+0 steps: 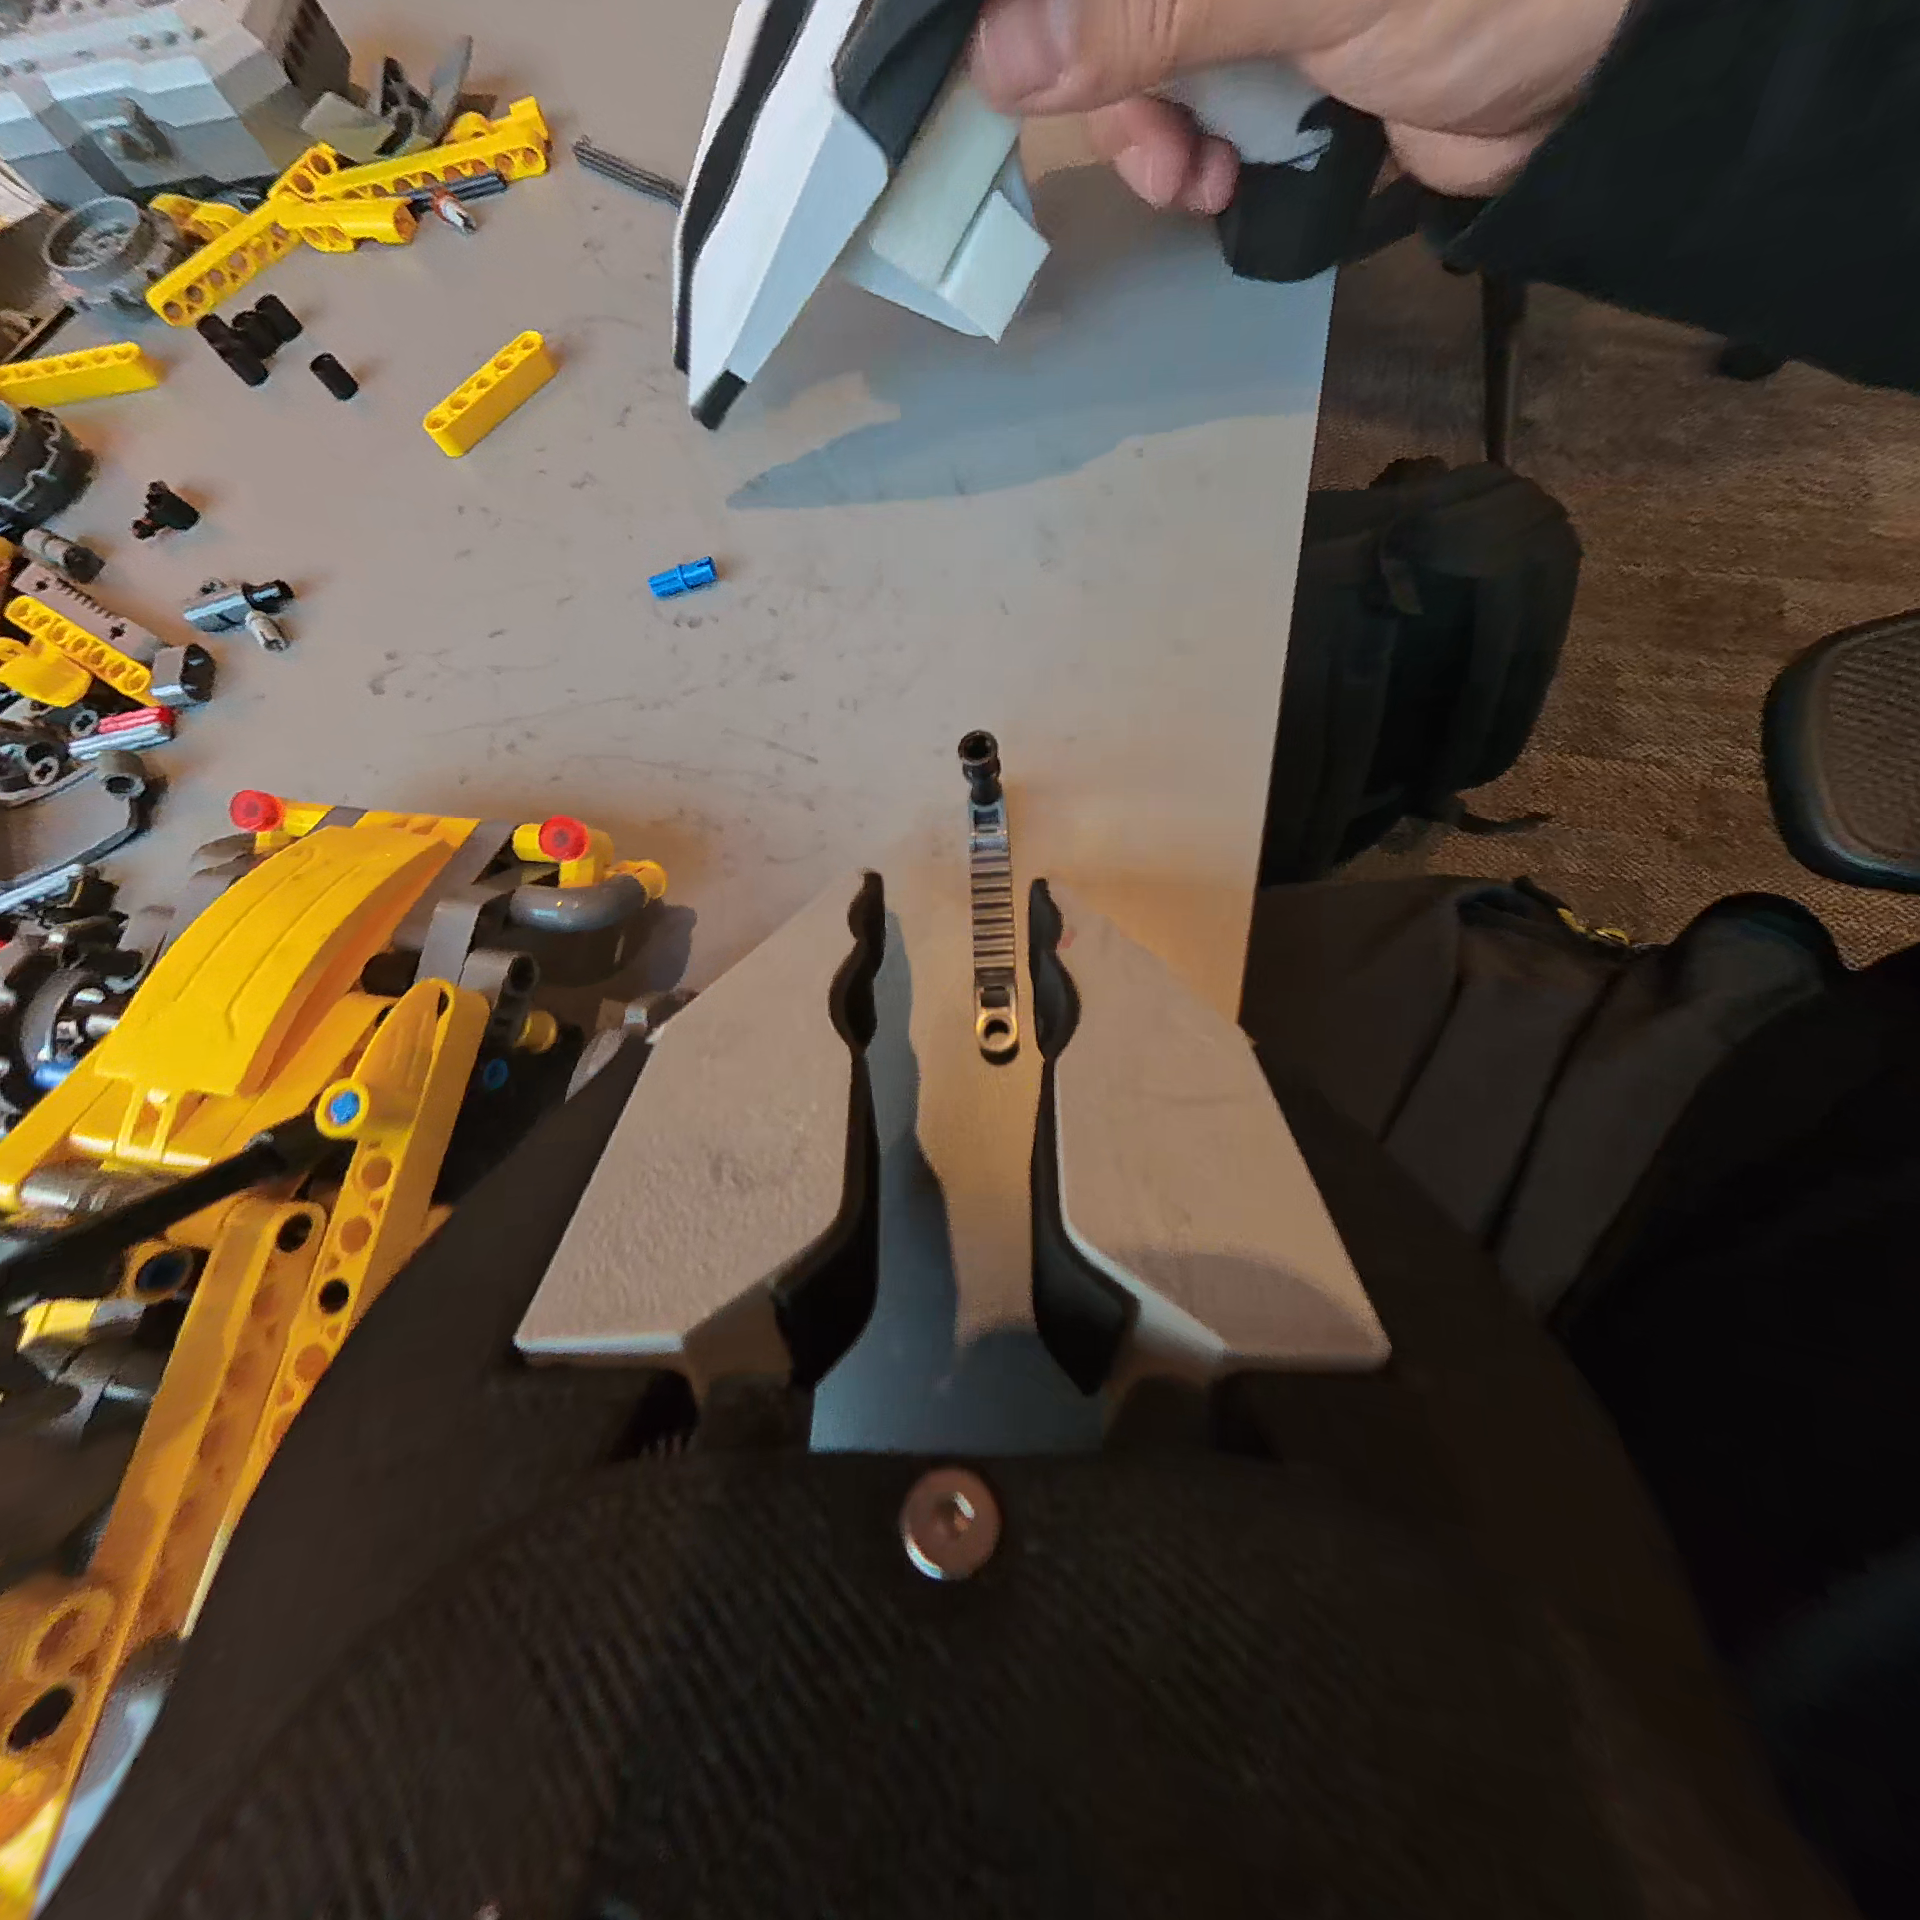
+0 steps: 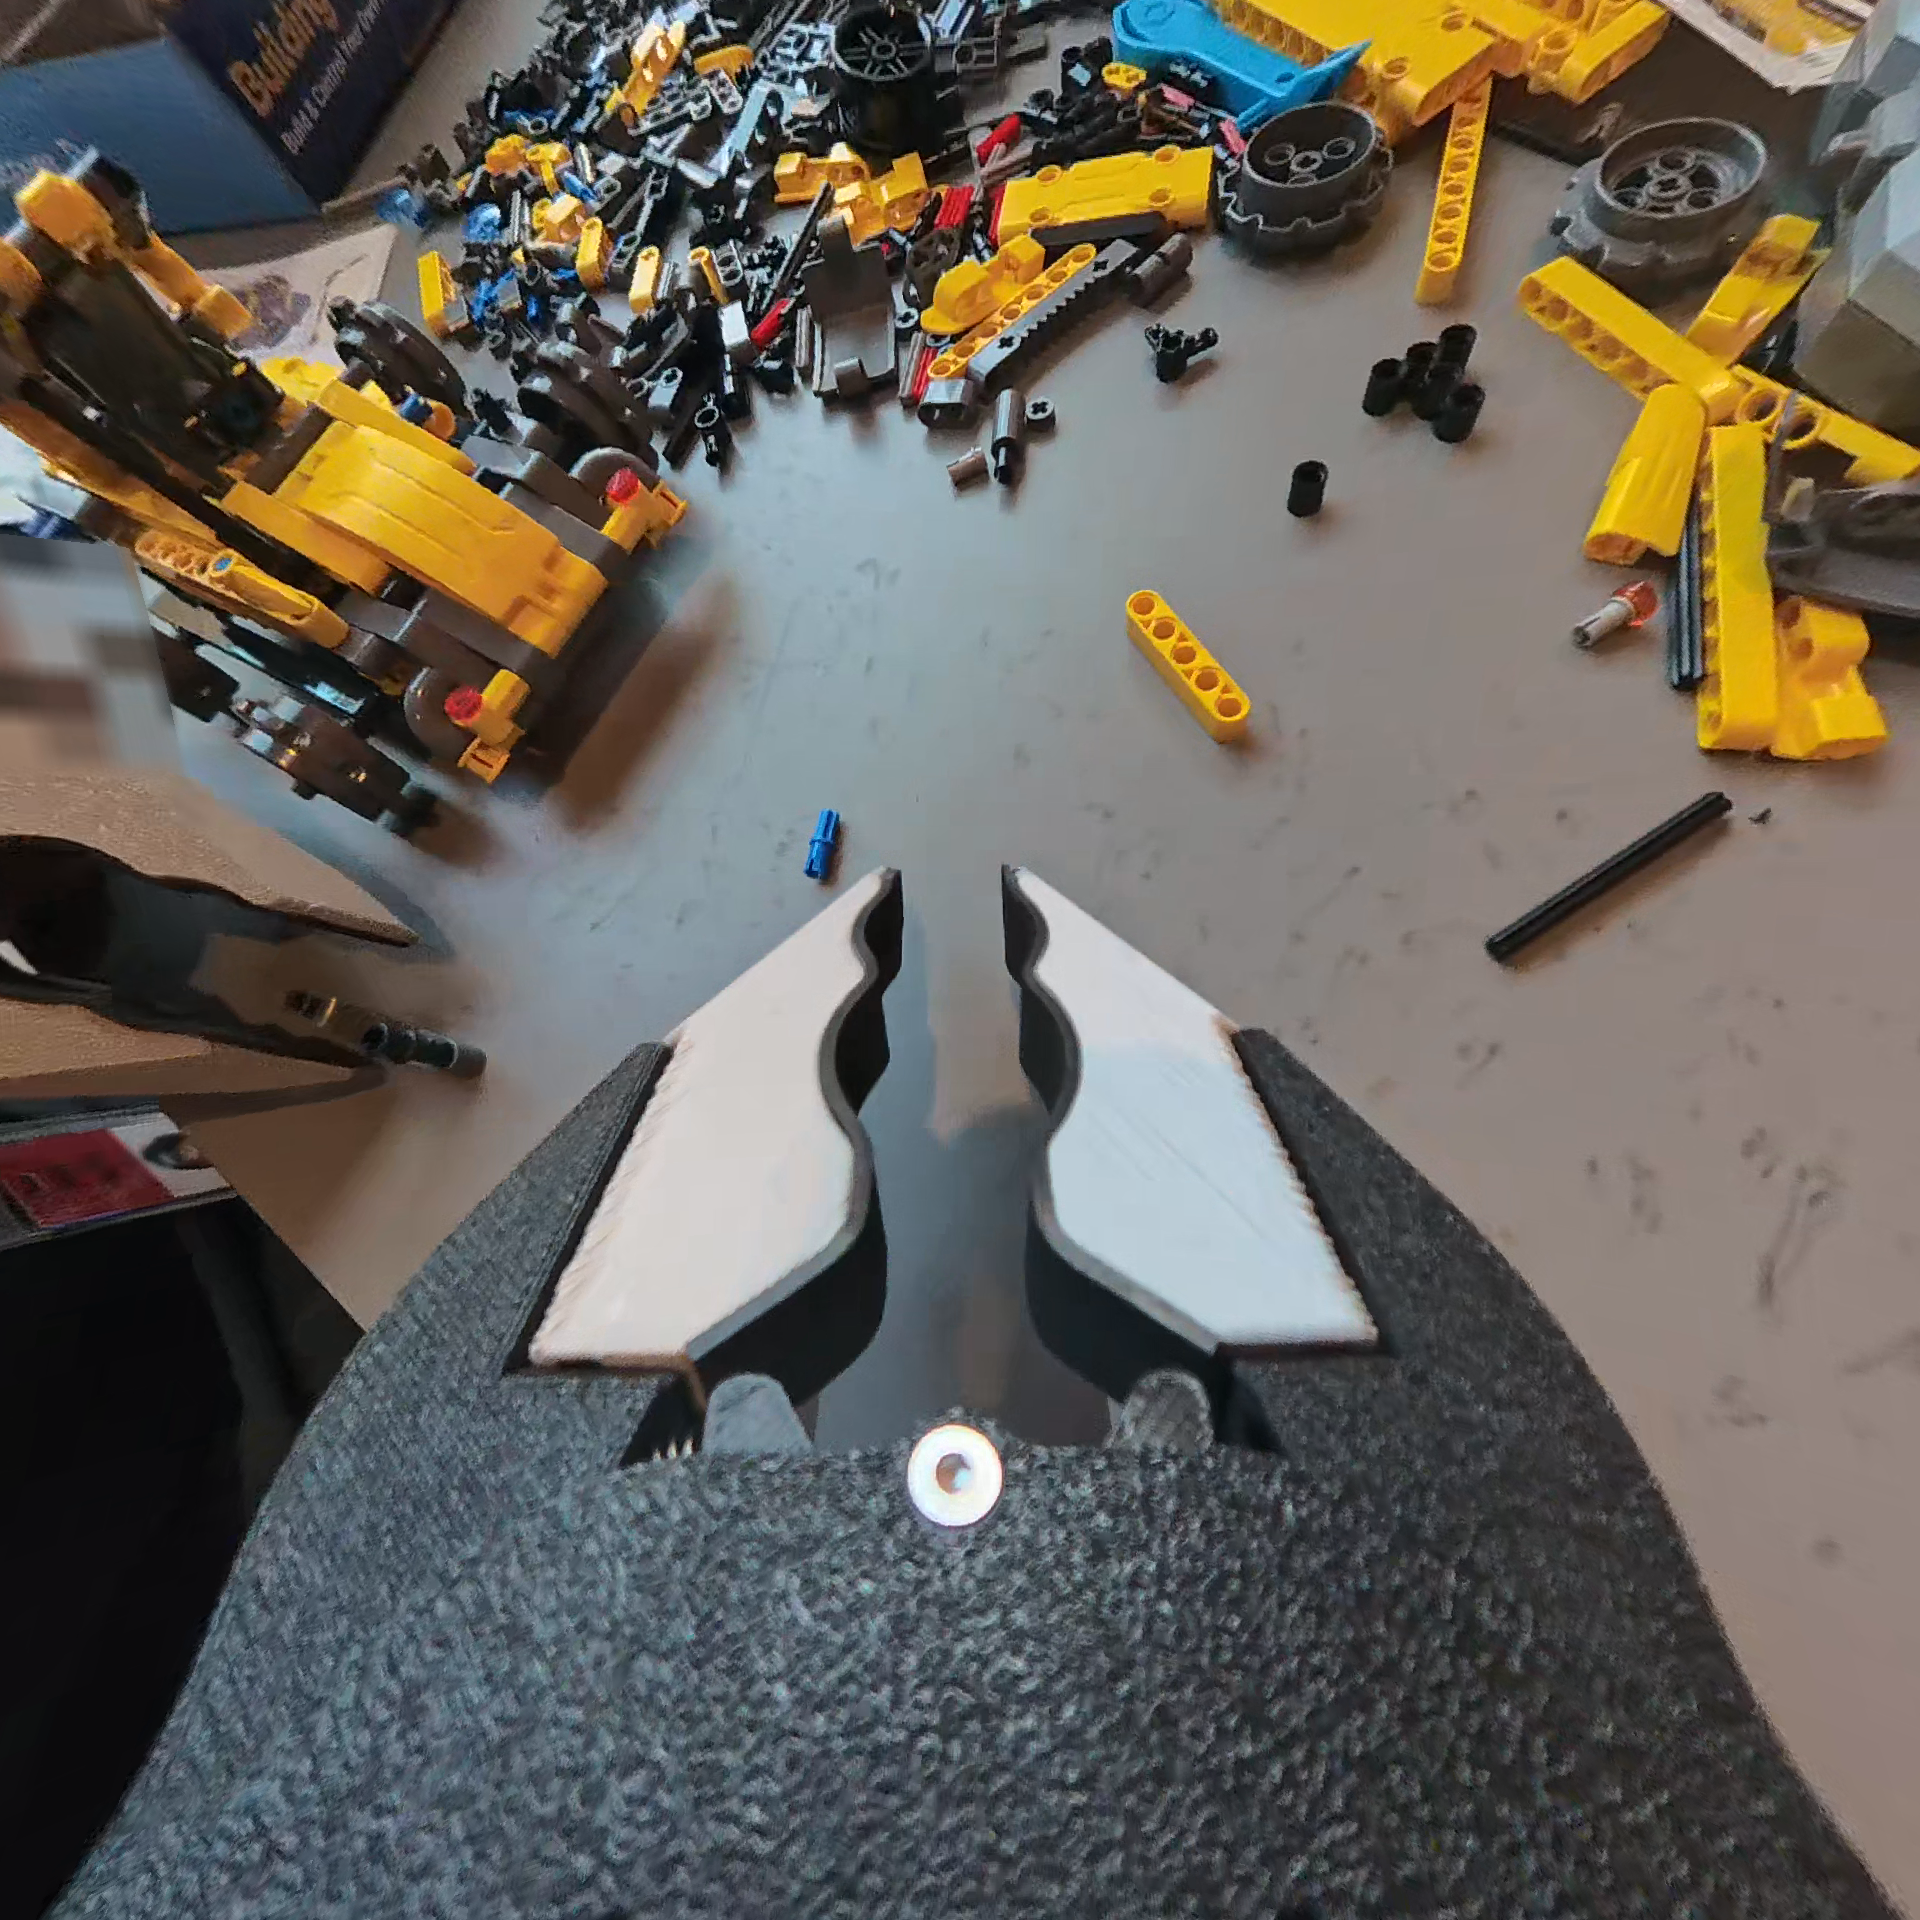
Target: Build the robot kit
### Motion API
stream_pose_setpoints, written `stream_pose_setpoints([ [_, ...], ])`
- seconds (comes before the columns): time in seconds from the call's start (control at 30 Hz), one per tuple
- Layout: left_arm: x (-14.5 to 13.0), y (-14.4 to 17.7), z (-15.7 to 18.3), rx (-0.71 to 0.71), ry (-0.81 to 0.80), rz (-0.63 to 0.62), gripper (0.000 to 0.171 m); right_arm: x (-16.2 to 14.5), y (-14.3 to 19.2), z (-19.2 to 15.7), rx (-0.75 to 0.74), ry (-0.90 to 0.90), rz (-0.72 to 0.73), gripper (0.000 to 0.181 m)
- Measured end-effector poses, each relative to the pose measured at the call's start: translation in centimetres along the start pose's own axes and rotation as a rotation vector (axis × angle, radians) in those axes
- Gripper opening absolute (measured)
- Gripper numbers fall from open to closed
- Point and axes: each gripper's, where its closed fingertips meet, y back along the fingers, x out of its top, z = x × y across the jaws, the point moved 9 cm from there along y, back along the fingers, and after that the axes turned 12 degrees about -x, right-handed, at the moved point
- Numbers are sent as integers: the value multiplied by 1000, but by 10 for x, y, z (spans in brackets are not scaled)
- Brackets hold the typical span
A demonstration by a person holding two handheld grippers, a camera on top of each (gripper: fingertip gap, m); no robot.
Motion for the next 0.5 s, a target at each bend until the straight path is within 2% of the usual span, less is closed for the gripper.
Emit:
stream_pose_setpoints([
  [0.2, -5, 8, 3, -5, -7, 16, 27, 9, -1, 9, 61, -103, 64, 18],
  [0.5, -7, 12, 3, 4, -5, 38, 33, 12, -11, 3, 65, -63, 25, 18],
])
